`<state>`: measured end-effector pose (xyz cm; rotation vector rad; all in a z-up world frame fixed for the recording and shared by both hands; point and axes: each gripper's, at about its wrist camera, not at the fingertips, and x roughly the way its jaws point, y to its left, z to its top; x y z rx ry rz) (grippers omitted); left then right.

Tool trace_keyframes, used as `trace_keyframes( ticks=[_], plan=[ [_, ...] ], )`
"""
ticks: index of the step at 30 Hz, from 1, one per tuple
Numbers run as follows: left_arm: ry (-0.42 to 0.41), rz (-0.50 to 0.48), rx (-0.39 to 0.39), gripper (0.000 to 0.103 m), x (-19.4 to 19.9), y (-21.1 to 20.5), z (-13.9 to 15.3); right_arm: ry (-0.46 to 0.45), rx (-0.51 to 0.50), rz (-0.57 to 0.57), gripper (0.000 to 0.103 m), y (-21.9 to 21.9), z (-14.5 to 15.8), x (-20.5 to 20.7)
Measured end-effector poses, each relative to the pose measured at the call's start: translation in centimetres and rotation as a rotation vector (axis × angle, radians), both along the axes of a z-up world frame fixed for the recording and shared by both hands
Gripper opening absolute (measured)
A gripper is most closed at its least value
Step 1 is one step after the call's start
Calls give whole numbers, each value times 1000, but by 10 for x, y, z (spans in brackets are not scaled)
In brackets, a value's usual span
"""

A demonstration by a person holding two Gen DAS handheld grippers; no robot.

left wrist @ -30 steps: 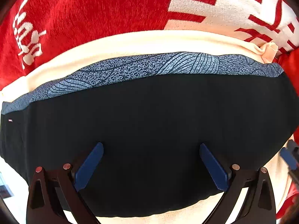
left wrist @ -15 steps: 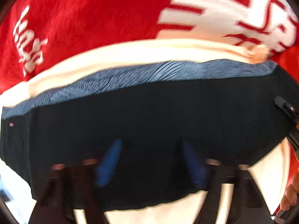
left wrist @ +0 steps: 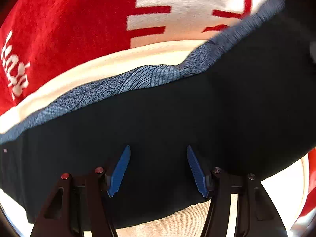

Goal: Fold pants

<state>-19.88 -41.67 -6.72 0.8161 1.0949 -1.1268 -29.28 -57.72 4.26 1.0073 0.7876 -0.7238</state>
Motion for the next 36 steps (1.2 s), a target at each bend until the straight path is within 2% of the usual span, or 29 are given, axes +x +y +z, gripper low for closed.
trace_keyframes(
  ticks=[2,4,6,9,10,11,13,17,19,20,22,23,24,25,26,28,30,32,33,35,36],
  plan=[
    [15,-25,-14,61,8,-4,-1,26,-24,35,15,9,10,13],
    [66,-14,-11,63,23,3,7,49,-54,70,15,20,20,26],
    [89,33,-19,63,45,13,16,72,-84,114,15,32,30,44],
    [74,96,-62,63,87,43,37,107,-125,196,15,56,37,76],
    [65,112,-69,72,101,52,43,115,-133,221,15,65,37,86],
    [49,129,-74,86,117,63,47,123,-139,247,15,76,38,99],
    [9,169,-85,86,154,87,57,153,-138,301,16,100,33,131],
    [-60,232,-54,86,223,125,60,259,-148,435,23,157,-6,200],
    [-96,278,-17,86,262,149,54,344,-136,494,29,185,-37,227],
    [-98,310,-1,86,280,159,50,431,-141,536,30,204,-58,240],
    [-88,349,20,86,302,173,43,538,-207,582,34,226,-73,248],
    [-84,358,27,86,309,175,40,562,-251,603,43,235,-72,250],
    [-82,359,26,86,314,175,37,542,-254,613,47,241,-65,248],
    [-79,356,21,86,315,176,37,497,-231,609,58,242,-57,244],
    [-72,351,16,86,317,176,35,436,-191,592,64,242,-46,237],
    [-39,332,9,86,319,178,30,296,-85,524,64,231,-28,219],
    [-13,291,14,86,302,159,23,115,103,380,64,209,-23,197],
    [-18,258,40,86,291,154,10,-15,298,196,64,188,-35,174],
    [-16,243,72,86,286,152,-3,-64,362,140,64,182,-43,166],
    [-41,274,51,99,286,158,-9,-145,471,41,59,178,-60,157],
    [-42,283,54,99,289,160,-10,-184,521,1,59,176,-70,152]
  ],
)
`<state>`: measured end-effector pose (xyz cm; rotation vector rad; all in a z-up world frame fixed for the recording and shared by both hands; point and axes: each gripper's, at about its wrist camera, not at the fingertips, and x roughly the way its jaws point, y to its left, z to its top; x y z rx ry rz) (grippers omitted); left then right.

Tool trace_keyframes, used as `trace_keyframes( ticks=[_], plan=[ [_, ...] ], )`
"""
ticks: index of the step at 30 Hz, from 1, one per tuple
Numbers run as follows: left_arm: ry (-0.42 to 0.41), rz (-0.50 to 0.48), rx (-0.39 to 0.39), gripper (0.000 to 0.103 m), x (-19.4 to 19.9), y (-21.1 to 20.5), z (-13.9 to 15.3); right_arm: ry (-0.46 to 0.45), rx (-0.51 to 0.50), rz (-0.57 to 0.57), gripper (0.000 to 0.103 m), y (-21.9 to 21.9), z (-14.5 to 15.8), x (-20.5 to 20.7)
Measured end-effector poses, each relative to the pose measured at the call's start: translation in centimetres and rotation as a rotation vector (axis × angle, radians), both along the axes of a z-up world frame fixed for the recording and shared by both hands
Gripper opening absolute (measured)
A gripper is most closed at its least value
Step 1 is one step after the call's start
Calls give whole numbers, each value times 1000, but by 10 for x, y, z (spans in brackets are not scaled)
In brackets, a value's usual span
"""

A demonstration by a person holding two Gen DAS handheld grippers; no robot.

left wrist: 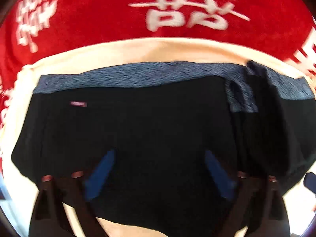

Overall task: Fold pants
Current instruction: 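Release the folded leg end with the right gripper and withdraw both grippers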

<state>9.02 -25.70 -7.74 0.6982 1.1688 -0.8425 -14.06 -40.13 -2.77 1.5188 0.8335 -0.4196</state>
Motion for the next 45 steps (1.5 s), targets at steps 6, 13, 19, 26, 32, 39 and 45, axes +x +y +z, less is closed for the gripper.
trace_keyframes(
  ticks=[6,13,19,26,32,39,45],
  plan=[
    [19,-7,-6,99,10,0,-4,-47,138,-170,59,-4,-32,-10],
    [19,3,1,99,-12,-8,-3,-42,309,-375,5,-12,-64,-22],
    [0,-11,1,99,-8,-20,-4,-47,117,-88,5,-8,-10,8],
    [-33,7,14,99,0,-22,7,20,177,-66,6,17,-57,12],
    [-51,14,-36,99,10,-37,49,23,56,209,50,-5,3,8],
    [-9,-136,-105,99,-35,-90,79,111,-141,0,61,-128,7,-77],
    [72,-198,-89,99,-92,-145,44,44,107,29,39,-150,-75,-86]
  ],
)
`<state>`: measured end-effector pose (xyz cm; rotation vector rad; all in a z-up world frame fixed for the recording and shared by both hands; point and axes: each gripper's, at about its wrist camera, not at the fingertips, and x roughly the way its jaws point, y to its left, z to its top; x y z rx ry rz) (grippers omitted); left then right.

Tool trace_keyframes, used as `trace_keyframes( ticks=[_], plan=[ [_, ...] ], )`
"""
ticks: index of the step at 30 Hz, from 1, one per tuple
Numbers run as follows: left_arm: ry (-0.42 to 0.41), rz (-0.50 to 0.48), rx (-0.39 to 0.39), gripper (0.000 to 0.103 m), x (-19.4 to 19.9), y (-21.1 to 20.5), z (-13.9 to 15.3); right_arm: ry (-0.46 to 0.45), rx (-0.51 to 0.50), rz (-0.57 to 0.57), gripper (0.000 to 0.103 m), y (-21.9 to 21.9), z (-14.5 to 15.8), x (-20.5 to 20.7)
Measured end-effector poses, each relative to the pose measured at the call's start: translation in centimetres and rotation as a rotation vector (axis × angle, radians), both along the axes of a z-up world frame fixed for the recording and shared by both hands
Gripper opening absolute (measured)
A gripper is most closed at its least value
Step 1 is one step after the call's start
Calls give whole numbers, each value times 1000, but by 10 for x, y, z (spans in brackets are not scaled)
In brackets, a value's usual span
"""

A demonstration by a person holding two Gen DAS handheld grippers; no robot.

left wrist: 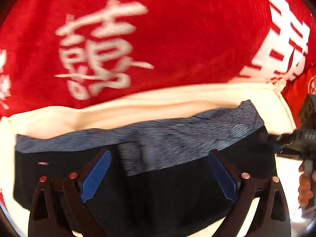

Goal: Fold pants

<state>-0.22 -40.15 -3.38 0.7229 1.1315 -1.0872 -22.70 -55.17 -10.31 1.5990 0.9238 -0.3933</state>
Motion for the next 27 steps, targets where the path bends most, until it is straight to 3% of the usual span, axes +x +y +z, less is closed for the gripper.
trace_keyframes(
  ticks=[4,6,8,12,15,16,19,27],
  plan=[
    [-3,-7,105,99,-19,8,-33,-99,10,2,32,1,20,-4],
    [41,21,100,103,-17,23,-42,9,-63,108,32,7,24,-2],
    [51,36,94,103,-17,30,-42,153,-143,201,54,6,17,6],
    [26,61,142,103,-21,31,-26,218,-196,185,56,11,39,17],
    [12,98,167,103,-17,37,-15,235,-297,246,60,31,74,23],
    [12,115,174,103,-15,39,-12,235,-327,270,67,39,84,23],
    [15,164,184,103,-12,46,-7,220,-372,329,75,55,99,31],
    [1,222,227,103,-21,76,3,209,-339,384,79,81,98,47]
  ],
)
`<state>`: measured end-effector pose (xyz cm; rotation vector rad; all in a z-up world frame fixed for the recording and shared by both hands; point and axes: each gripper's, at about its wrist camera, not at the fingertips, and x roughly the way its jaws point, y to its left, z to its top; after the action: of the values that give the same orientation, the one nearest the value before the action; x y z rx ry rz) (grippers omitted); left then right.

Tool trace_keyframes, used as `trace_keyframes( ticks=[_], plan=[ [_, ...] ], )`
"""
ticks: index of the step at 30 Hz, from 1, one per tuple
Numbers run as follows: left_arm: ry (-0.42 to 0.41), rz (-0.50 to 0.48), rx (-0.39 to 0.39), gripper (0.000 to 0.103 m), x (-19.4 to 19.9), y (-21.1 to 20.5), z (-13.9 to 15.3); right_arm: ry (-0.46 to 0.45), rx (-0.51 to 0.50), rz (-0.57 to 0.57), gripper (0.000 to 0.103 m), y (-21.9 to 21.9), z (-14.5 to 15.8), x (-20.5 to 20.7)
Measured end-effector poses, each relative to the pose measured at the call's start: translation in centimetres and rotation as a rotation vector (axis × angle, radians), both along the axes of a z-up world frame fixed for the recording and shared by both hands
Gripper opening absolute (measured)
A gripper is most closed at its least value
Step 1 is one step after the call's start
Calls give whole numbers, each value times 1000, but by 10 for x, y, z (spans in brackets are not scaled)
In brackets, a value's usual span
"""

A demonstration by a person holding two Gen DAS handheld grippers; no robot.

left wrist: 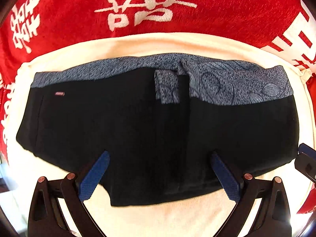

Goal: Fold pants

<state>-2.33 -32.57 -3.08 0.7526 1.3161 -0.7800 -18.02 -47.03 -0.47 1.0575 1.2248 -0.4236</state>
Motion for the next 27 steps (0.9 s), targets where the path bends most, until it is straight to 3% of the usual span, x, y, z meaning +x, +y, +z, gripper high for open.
trace_keyframes(
  ticks=[9,16,22,27],
  plan=[
    [-9,84,31,103,-33,39,21,33,15,59,80,5,7,-26],
    [30,96,9,103,-51,72,29,51,17,81,80,18,9,-26],
    [63,89,-21,103,-37,104,27,43,-3,80,80,40,9,11],
    [64,80,-43,103,-13,125,30,-2,-75,94,80,49,11,85]
  ],
)
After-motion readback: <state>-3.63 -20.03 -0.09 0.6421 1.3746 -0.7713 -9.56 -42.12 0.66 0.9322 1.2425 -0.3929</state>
